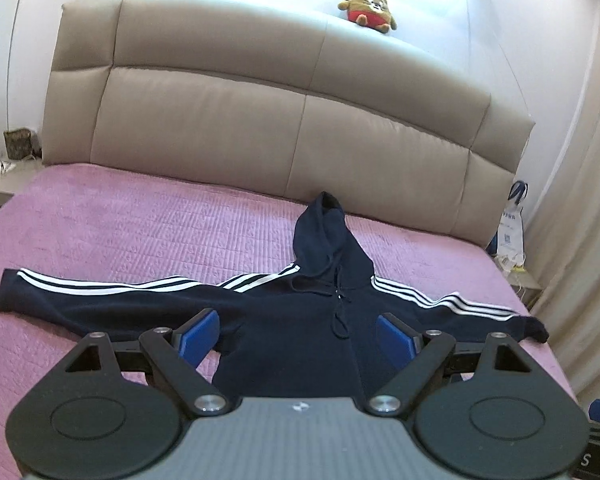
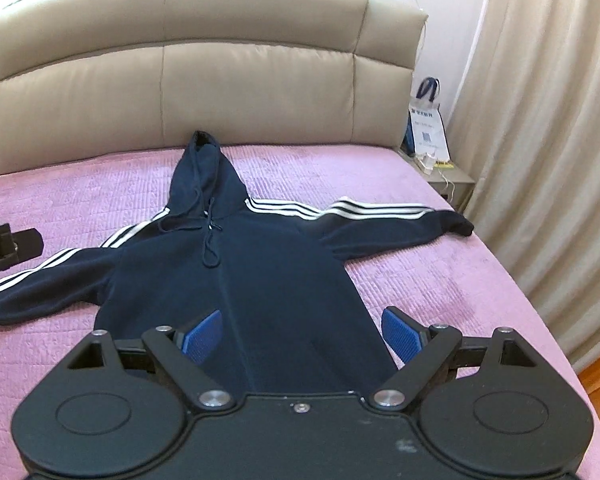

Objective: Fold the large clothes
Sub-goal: 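Move both grippers over the spread navy hoodie toward its sleeves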

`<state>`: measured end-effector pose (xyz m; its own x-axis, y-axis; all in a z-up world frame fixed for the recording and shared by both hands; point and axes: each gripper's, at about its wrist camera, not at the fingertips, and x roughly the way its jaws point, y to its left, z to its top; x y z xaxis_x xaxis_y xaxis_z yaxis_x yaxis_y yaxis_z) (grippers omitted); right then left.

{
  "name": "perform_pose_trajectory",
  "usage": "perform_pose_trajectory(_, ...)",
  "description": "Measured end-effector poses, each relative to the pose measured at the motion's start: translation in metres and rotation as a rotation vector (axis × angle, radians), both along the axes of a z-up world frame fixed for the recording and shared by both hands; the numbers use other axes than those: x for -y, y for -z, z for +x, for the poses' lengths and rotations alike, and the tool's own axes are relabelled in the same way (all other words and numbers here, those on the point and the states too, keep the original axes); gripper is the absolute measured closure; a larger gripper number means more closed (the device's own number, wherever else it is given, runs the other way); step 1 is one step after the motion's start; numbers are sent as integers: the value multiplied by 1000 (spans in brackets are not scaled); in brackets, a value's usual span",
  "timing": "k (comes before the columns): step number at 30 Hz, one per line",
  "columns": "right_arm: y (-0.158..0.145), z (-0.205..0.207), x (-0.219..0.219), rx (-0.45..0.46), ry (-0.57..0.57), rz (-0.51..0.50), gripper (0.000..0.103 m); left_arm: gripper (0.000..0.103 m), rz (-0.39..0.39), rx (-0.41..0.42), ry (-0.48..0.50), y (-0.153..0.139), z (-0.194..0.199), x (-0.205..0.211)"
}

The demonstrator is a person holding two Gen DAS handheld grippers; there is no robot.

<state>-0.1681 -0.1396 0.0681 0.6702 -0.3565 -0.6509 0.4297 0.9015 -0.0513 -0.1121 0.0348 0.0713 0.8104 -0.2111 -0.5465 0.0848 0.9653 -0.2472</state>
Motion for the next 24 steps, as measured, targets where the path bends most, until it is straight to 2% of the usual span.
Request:
perform_pose_trajectory(6, 22, 2, 6, -2, -15, 1, 1, 15, 14, -22, -63, 8, 17, -1)
perform_pose_trajectory(9, 41, 10, 24, -11, 13, 38, 1, 15, 28, -24, -38, 14, 22, 12)
perform_pose_trajectory(13, 64, 27, 43, -49, 4, 99, 1, 15, 86, -15, -34, 19, 24, 29)
perform_pose_trajectory(19, 80, 36, 58, -67, -19, 56, 1, 15, 63, -43, -31, 34, 36, 47)
perform_pose_trajectory(24, 102, 48, 76, -109, -9, 75, 1, 15, 112, -53, -25, 46, 46, 66)
